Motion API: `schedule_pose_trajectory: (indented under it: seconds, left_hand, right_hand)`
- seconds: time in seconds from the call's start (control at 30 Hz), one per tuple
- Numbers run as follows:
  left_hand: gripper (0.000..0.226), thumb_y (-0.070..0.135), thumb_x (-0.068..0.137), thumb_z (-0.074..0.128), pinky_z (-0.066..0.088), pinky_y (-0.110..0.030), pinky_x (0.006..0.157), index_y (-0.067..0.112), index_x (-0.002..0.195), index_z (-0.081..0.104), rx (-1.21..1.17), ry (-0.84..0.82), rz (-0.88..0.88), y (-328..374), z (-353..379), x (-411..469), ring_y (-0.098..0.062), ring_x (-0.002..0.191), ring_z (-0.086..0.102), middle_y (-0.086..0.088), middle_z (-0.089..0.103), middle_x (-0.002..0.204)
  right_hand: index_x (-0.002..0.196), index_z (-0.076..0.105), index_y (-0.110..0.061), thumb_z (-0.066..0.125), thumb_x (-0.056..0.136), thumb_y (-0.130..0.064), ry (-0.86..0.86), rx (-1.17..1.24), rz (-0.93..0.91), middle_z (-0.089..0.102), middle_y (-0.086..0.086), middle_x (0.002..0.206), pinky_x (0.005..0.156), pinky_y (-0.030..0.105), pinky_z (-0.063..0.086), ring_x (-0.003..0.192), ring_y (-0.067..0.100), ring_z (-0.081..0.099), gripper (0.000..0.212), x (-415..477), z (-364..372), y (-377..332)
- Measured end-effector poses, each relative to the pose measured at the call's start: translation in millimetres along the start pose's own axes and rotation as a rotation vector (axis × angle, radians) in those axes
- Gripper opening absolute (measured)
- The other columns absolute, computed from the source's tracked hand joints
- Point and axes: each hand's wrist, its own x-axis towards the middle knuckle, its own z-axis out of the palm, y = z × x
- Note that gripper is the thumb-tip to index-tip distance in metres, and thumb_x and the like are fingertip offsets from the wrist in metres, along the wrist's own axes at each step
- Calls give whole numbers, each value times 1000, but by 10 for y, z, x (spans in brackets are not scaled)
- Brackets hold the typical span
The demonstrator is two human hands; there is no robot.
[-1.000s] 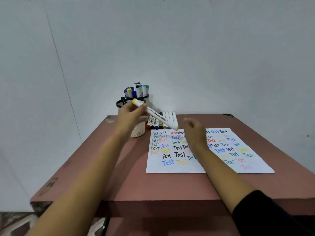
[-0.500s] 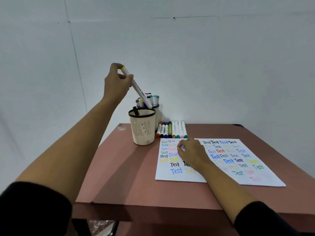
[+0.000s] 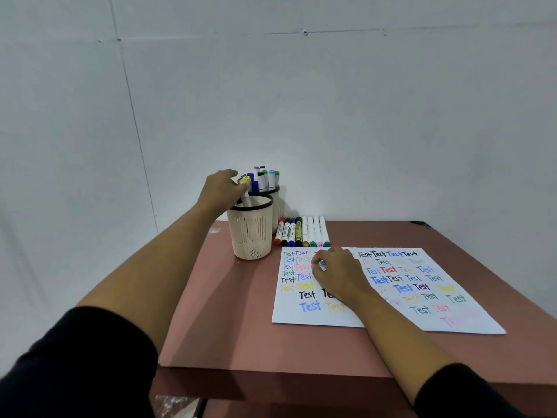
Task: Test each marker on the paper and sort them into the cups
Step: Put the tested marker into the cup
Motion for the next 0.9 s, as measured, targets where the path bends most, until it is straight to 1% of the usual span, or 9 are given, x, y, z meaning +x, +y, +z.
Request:
schedule_pose_trajectory:
  seconds: [0.03, 0.1, 0.23, 0.37, 0.5, 0.57, 0.67, 0.77, 0.9]
  left_hand:
    - [46, 25, 91, 55, 40, -24, 79, 6, 133, 48, -4, 1, -3, -2, 1, 16, -23, 104, 56, -12, 61, 119]
    - [41, 23, 91, 54, 40, -23, 80, 8, 129, 51, -30, 29, -6, -9, -5, 26, -23, 105, 56, -12, 61, 118]
    - [29, 21, 90, 52, 45, -28, 79, 11, 117, 59, -95, 145, 65, 57, 17, -78, -19, 96, 55, -7, 61, 106]
    - [19, 17, 91, 52, 36, -20, 73, 10, 105, 63, -119, 202, 220, 221, 139, -380, -11, 80, 50, -1, 59, 93]
    - [16, 14, 90, 53, 34, -15, 64, 7, 98, 66, -120, 46, 309, 217, 426, -699, -8, 73, 49, 1, 60, 86]
    - [19, 16, 91, 52, 34, -17, 64, 7, 100, 66, -55, -91, 298, 144, 595, -806, -11, 78, 52, -4, 64, 93]
    - [24, 17, 93, 49, 36, -20, 73, 7, 106, 66, 29, -254, 250, 1, 785, -899, -18, 94, 57, -8, 65, 106]
    - [26, 10, 92, 47, 33, -18, 78, 8, 108, 67, 60, -320, 201, -127, 879, -932, -21, 104, 55, -10, 64, 113]
    - [29, 7, 91, 45, 30, -15, 76, 9, 109, 67, 52, -332, 178, -189, 927, -932, -22, 108, 52, -10, 61, 115]
  right_hand:
    - [109, 67, -18, 52, 93, -26, -1, 0, 0, 59, 7, 109, 87, 34, 45, 105, 23, 52, 24, 2, 2, 5]
    - [110, 67, -18, 52, 93, -26, -3, -3, 1, 59, 7, 110, 88, 34, 45, 106, 23, 52, 24, 7, 5, 12]
    - [110, 67, -18, 52, 93, -26, 1, -10, -1, 59, 7, 110, 87, 34, 44, 106, 23, 52, 24, 10, 11, 16]
    - [109, 67, -17, 52, 93, -25, -6, -4, 2, 59, 7, 109, 87, 35, 45, 106, 24, 52, 23, 13, 13, 18]
    - [107, 68, -17, 54, 92, -25, -26, -1, 16, 59, 8, 109, 86, 35, 45, 105, 25, 52, 22, 24, 4, 16]
    - [103, 69, -16, 55, 91, -24, -26, 39, 41, 60, 8, 108, 84, 35, 47, 102, 25, 55, 21, 45, 3, 9]
    - [101, 71, -13, 53, 92, -23, -61, 101, 96, 65, 7, 110, 80, 32, 49, 96, 22, 60, 22, 99, -38, 4]
    - [102, 68, -9, 51, 93, -20, -132, 163, 101, 66, 6, 109, 73, 27, 46, 88, 19, 60, 22, 188, -150, 1]
    - [100, 69, -6, 53, 92, -14, -70, 90, 99, 69, 8, 102, 67, 26, 43, 85, 19, 59, 20, 411, -277, 69]
